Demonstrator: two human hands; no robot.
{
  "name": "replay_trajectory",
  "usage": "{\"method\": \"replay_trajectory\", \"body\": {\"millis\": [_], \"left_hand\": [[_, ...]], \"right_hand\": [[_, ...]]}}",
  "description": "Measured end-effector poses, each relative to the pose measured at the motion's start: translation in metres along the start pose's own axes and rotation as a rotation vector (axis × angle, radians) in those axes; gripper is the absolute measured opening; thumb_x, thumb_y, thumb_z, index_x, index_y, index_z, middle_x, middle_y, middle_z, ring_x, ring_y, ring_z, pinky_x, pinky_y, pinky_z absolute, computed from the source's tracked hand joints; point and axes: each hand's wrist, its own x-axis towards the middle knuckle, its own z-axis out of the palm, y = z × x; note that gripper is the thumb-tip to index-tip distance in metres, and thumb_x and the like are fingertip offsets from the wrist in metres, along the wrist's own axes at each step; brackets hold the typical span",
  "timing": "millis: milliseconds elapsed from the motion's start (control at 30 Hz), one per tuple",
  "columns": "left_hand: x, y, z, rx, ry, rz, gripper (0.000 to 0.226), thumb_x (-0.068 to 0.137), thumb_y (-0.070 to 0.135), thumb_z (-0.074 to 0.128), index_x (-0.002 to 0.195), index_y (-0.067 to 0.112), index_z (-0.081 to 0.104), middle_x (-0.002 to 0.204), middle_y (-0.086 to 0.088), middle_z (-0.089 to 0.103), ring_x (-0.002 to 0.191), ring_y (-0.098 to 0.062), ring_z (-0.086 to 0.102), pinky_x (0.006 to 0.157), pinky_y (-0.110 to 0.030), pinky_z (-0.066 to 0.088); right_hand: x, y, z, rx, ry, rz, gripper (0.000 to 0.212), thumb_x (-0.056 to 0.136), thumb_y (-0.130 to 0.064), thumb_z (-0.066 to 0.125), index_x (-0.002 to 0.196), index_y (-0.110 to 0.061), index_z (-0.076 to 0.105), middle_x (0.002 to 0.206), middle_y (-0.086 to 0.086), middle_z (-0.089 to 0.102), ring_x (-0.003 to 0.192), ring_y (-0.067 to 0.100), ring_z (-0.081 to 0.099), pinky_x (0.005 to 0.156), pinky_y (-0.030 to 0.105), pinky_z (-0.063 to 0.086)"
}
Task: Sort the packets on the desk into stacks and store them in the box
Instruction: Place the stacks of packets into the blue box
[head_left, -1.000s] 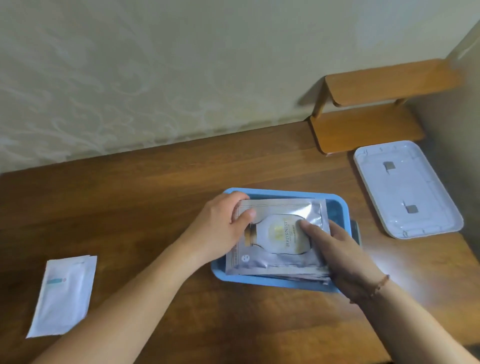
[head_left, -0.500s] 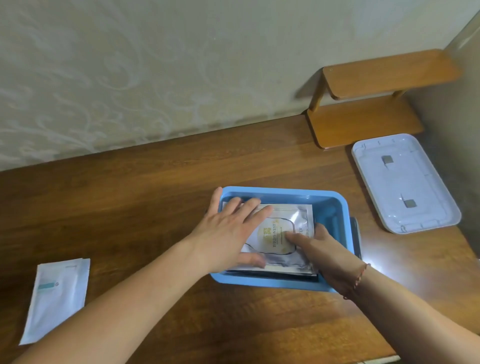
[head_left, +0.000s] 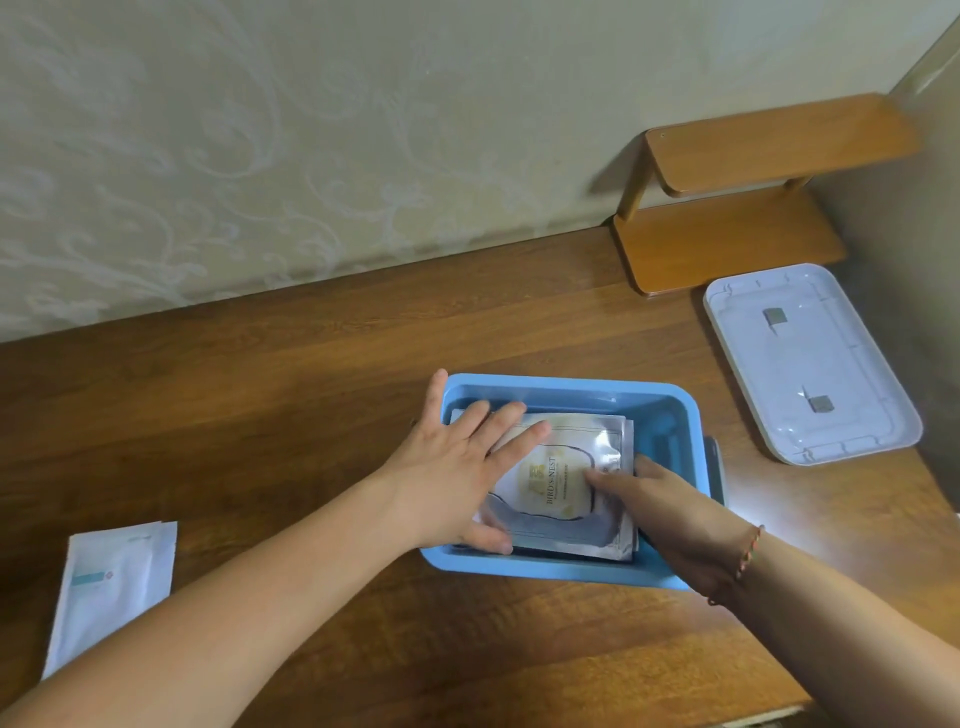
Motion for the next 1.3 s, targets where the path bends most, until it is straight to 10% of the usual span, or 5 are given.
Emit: {"method": "replay_trajectory", "body": {"millis": [333,533,667,900,1300], "left_hand": [[-0.007,-0.011,-0.007,-0.107,0.015,0.041,0.114,0.076,0.083,0.042,0.149,0.029,-0.027,0.162,0.004,-0.019,0.149,-0.024,-0.007,0.111,-0.066,-0.016],[-0.012,-0.014,-0.009,-0.043,-0.036,-0.012,0.117,0.076,0.083,0.044,0.15,0.024,-0.026,0.163,0.001,-0.012,0.149,-0.025,-0.002,0.11,-0.067,-0.014],[-0.007,-0.012,-0.013,-0.033,-0.104,-0.058,0.119,0.076,0.082,0.047,0.151,0.022,-0.023,0.163,0.0,-0.004,0.149,-0.025,0.001,0.11,-0.067,-0.015],[0.002,-0.009,-0.018,-0.009,-0.165,-0.063,0.129,0.073,0.072,0.064,0.152,0.017,-0.021,0.159,-0.001,0.007,0.145,-0.026,0.01,0.109,-0.066,-0.018],[-0.014,-0.017,-0.019,-0.162,-0.131,-0.056,0.128,0.075,0.059,0.07,0.148,0.024,-0.03,0.161,0.007,-0.012,0.149,-0.018,-0.006,0.111,-0.066,-0.016]], "right_hand": [[-0.04,-0.016,-0.006,-0.692,0.18,-0.478,0.066,0.085,-0.026,0.072,0.14,-0.02,0.037,0.146,-0.013,0.037,0.12,-0.005,0.047,0.097,0.009,0.037],[-0.017,-0.011,-0.026,-1.431,0.015,-0.827,0.098,0.075,-0.053,0.075,0.153,-0.017,0.028,0.162,0.004,0.017,0.15,0.024,0.011,0.119,0.041,0.019],[-0.004,-0.016,-0.03,-1.562,-0.077,-0.728,0.103,0.082,-0.072,0.049,0.154,-0.027,-0.009,0.159,-0.008,-0.021,0.146,0.014,-0.019,0.119,0.034,-0.004],[0.006,-0.009,-0.027,-1.634,0.022,-0.788,0.101,0.073,-0.077,0.037,0.153,-0.016,0.027,0.158,0.006,0.03,0.142,0.026,0.035,0.1,0.046,0.05],[-0.011,-0.003,-0.047,-1.284,0.127,-1.018,0.086,0.086,-0.07,0.04,0.154,-0.019,0.025,0.16,-0.001,0.025,0.148,0.01,0.017,0.117,0.035,0.024]]}}
